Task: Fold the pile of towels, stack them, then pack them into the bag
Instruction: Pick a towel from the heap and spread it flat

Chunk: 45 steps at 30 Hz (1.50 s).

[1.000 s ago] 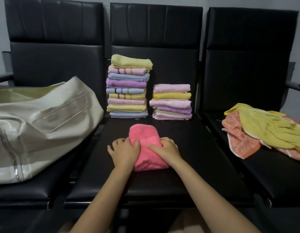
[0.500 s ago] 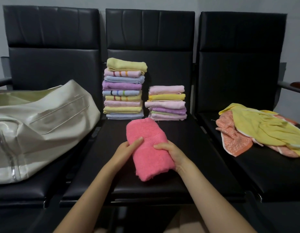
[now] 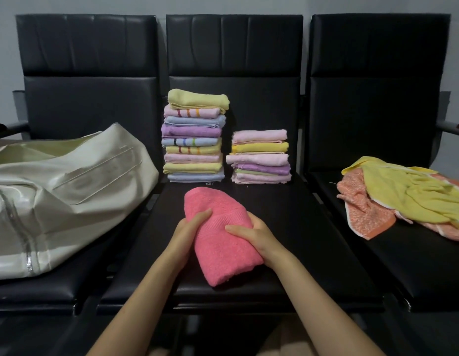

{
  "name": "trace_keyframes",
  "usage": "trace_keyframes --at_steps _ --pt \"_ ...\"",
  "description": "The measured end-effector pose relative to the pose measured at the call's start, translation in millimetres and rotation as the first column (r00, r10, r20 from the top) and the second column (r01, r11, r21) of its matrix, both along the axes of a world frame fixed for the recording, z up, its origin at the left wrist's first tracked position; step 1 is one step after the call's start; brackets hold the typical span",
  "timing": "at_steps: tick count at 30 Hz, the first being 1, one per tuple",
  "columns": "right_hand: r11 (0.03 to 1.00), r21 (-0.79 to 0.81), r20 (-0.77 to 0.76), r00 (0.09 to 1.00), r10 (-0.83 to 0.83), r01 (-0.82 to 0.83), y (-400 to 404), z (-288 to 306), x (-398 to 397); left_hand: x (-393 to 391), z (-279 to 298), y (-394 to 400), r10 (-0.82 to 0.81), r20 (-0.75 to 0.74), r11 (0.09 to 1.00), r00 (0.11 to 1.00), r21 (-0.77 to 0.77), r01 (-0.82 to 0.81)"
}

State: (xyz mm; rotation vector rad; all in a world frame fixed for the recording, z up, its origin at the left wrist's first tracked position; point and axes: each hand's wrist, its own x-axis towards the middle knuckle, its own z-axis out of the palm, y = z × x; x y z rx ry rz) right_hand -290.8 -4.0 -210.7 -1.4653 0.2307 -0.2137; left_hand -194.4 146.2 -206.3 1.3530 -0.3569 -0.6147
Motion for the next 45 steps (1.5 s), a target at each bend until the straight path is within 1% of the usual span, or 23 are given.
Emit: trace_keyframes --at_steps 3,4,6,8,10,11,13,15,16,19,21,24,26,28,31,34,35,36,37,39,41,43,45 --pt "0.997 0.045 -0.001 0.998 -0.062 0.062 0.7 0.6 1.1 1.8 -2.3 -1.3 0.131 -0.005 0.989 0.991 -0.072 -0.131" --pt "0.992 0.095 0.009 0.997 -0.078 0.077 1.3 1.7 1.3 3.4 -3.5 -2.7 0.189 -0.025 0.976 0.982 -0.109 -0.191" --pt "0.958 0.279 0.033 0.996 -0.078 0.066 1.5 4.8 1.4 5.5 -4.5 -8.6 0.297 -0.116 0.931 0.948 -0.184 -0.314" --pt "0.875 0.482 0.032 0.997 -0.070 0.046 2.9 9.8 -1.3 4.3 -1.6 -19.1 0.331 -0.222 0.886 0.917 -0.262 -0.383" --pt "0.792 0.607 0.001 0.996 -0.093 0.073 2.4 10.9 -3.0 3.0 1.7 -34.2 0.332 -0.241 0.858 0.912 -0.324 -0.398" --pt "0.772 0.630 -0.007 0.995 -0.097 0.079 1.9 11.1 -4.1 1.3 3.9 -42.1 0.330 -0.209 0.860 0.920 -0.336 -0.385" --pt "0.770 0.632 -0.038 0.996 -0.086 0.091 -1.1 11.9 -5.3 -1.4 6.8 -58.7 0.306 -0.120 0.889 0.944 -0.318 -0.329" --pt "0.805 0.578 -0.095 0.991 -0.098 0.135 -9.6 14.2 -4.9 -0.2 8.8 -74.6 0.254 -0.058 0.921 0.966 -0.292 -0.259" --pt "0.823 0.538 -0.128 0.983 -0.132 0.180 -16.3 17.3 -3.1 3.2 11.6 -81.3 0.234 -0.043 0.929 0.971 -0.283 -0.237" --pt "0.861 0.365 -0.187 0.934 -0.304 0.354 -48.1 32.0 8.7 26.1 21.3 -100.3 0.196 -0.075 0.947 0.978 -0.243 -0.208" --pt "0.886 0.208 -0.161 0.908 -0.387 0.415 -72.6 49.1 22.4 44.1 29.7 -111.8 0.179 -0.093 0.956 0.979 -0.218 -0.195" --pt "0.909 -0.004 -0.056 0.907 -0.417 0.417 -105.3 86.5 51.2 69.6 50.8 -133.5 0.186 -0.078 0.954 0.980 -0.223 -0.199" --pt "0.887 -0.115 -0.006 0.893 -0.451 0.447 -124.9 113.2 76.5 90.2 69.2 -151.2 0.232 -0.015 0.941 0.973 -0.248 -0.229" --pt "0.837 -0.188 0.053 0.857 -0.513 0.513 -141.9 137.8 102.3 109.5 92.5 -168.1 0.271 0.065 0.931 0.960 -0.271 -0.244" --pt "0.766 -0.199 0.143 0.791 -0.594 0.611 -166.7 168.8 138.2 146.2 122.7 -197.9 0.267 0.133 0.936 0.955 -0.270 -0.224" --pt "0.709 -0.273 0.178 0.758 -0.627 0.650 -194.9 178.9 166.5 181.4 135.4 -225.7 0.244 0.197 0.951 0.950 -0.239 -0.195" --pt "0.684 -0.316 0.157 0.748 -0.645 0.657 -206.3 172.8 175.8 190.7 133.0 -233.2 0.229 0.258 0.967 0.939 -0.172 -0.188" --pt "0.667 -0.365 0.120 0.744 -0.658 0.649 -216.0 164.5 181.0 199.4 126.7 -240.7 0.213 0.335 0.977 0.918 -0.073 -0.200" --pt "0.668 -0.409 0.067 0.751 -0.657 0.621 -223.7 152.9 184.5 202.4 118.9 -246.5 0.178 0.398 0.975 0.900 0.053 -0.217" --pt "0.680 -0.501 -0.008 0.783 -0.622 0.535 -233.8 127.8 185.9 205.8 103.0 -253.0 0.062 0.458 0.941 0.887 0.270 -0.205" --pt "0.663 -0.590 -0.007 0.819 -0.574 0.460 -235.1 112.3 178.2 203.8 98.8 -251.7 0.015 0.462 0.913 0.887 0.355 -0.201" --pt "0.637 -0.630 0.011 0.826 -0.564 0.444 -234.1 106.2 164.4 204.2 99.7 -244.1 0.034 0.491 0.887 0.870 0.386 -0.252" --pt "0.626 -0.628 0.031 0.819 -0.573 0.462 -234.9 101.5 145.8 199.6 98.3 -236.0 0.051 0.580 0.831 0.813 0.428 -0.356"
